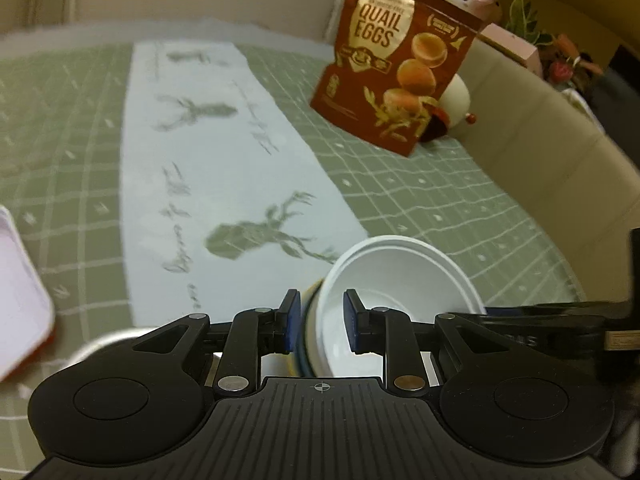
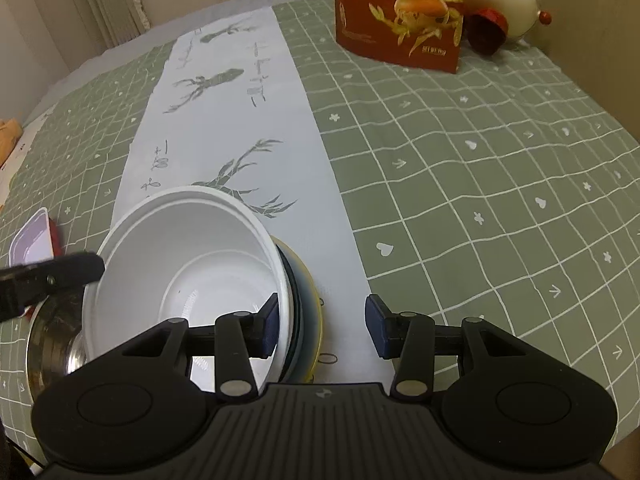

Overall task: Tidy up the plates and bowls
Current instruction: 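Lower the white plastic bowl into the blue bowl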

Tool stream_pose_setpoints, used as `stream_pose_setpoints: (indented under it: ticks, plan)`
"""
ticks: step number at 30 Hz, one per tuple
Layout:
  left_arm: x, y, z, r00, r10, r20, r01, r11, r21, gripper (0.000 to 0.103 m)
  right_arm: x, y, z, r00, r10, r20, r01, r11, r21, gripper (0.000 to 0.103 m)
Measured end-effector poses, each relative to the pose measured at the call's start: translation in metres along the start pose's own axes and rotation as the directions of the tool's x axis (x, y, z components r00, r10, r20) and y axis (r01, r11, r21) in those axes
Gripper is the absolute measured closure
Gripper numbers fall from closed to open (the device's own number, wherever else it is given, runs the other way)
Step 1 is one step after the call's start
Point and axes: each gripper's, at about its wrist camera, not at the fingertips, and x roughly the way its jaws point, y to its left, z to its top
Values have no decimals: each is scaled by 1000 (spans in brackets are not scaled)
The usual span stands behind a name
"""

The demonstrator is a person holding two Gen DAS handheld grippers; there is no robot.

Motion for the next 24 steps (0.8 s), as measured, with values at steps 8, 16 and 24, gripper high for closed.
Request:
stream_pose_setpoints:
  ticks: [8, 16, 24]
  plan:
    - [-14, -28, -12, 998, 63, -5, -63, 998, -3, 77, -38, 6, -15, 983, 135, 126, -123, 987, -102, 43]
    - [-25, -23, -4, 997, 72, 3, -71, 994, -82, 77, -40, -11, -27, 946, 211, 247, -177, 972, -154, 29]
    - [1, -17, 7, 978, 173, -116, -180, 982, -49, 77, 28, -35, -9, 937, 322, 138, -324, 946, -5, 28]
